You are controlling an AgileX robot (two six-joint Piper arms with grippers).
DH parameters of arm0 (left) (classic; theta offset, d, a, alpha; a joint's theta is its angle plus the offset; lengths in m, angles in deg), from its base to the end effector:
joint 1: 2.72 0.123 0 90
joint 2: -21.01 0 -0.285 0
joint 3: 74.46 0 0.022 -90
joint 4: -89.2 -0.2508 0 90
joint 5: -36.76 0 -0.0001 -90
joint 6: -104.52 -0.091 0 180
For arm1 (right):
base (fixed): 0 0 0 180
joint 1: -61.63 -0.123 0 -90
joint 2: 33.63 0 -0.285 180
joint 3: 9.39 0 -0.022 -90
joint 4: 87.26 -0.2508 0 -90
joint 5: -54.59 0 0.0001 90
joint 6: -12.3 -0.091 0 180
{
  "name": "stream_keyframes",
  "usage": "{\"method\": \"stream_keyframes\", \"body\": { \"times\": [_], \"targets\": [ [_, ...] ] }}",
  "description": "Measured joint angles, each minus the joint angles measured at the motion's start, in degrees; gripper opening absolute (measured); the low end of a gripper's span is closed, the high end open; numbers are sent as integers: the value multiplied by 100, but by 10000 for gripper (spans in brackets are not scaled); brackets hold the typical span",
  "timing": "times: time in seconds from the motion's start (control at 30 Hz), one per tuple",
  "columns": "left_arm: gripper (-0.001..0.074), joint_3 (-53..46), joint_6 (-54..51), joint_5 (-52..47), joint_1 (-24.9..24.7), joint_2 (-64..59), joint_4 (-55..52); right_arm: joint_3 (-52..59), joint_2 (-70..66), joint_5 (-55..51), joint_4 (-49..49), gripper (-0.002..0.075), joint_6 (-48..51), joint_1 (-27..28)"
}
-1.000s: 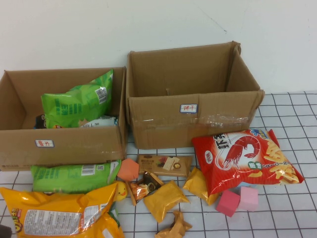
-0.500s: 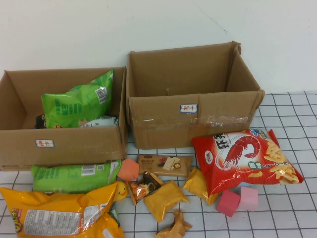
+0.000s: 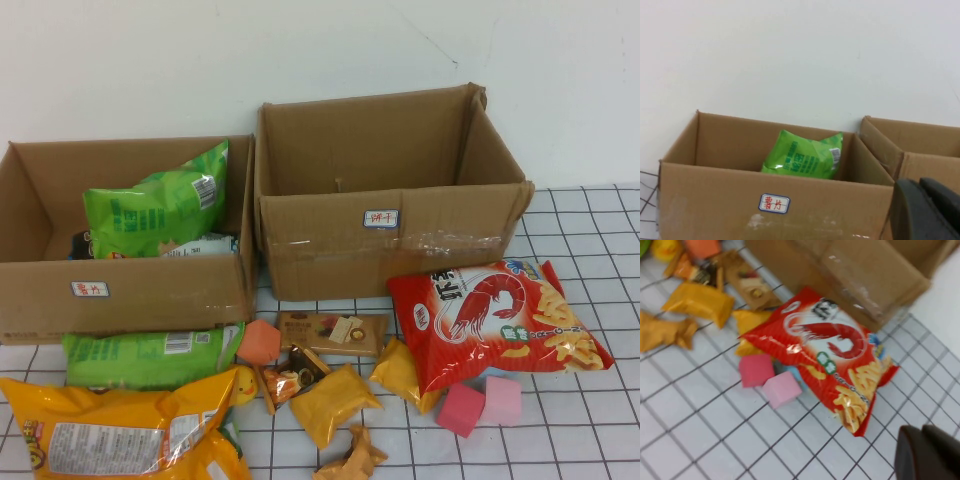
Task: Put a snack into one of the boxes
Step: Pick up the potato chip
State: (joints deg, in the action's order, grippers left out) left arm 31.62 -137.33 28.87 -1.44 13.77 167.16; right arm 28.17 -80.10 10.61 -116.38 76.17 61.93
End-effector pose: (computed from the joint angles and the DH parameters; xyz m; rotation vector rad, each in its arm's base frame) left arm 0.0514 -0.0112 0.2305 -0.1082 1.4498 -0.3075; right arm 0.1218 0.0301 0.3294 -0.9374 1.9107 -0.0614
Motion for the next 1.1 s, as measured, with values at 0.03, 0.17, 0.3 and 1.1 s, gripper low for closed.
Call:
{"method": "stream_keyframes", "body": {
  "times": [0.03, 0.17, 0.3, 1.1],
  "targets": [
    [-3, 0, 3, -26, 0, 0, 0, -160, -186, -134, 0, -1, 126, -10],
    [-3, 0, -11, -224, 0, 0, 0, -610, -826, -488, 20, -1, 586, -243],
    [-3, 0, -36, -531, 0, 0, 0, -840, -1363, -446, 216, -1, 1129, -748],
    [-3, 0, -44, -985, 0, 0, -10, -1127, -5192, 2843, 1782, 599, 1282, -3372]
  ]
}}
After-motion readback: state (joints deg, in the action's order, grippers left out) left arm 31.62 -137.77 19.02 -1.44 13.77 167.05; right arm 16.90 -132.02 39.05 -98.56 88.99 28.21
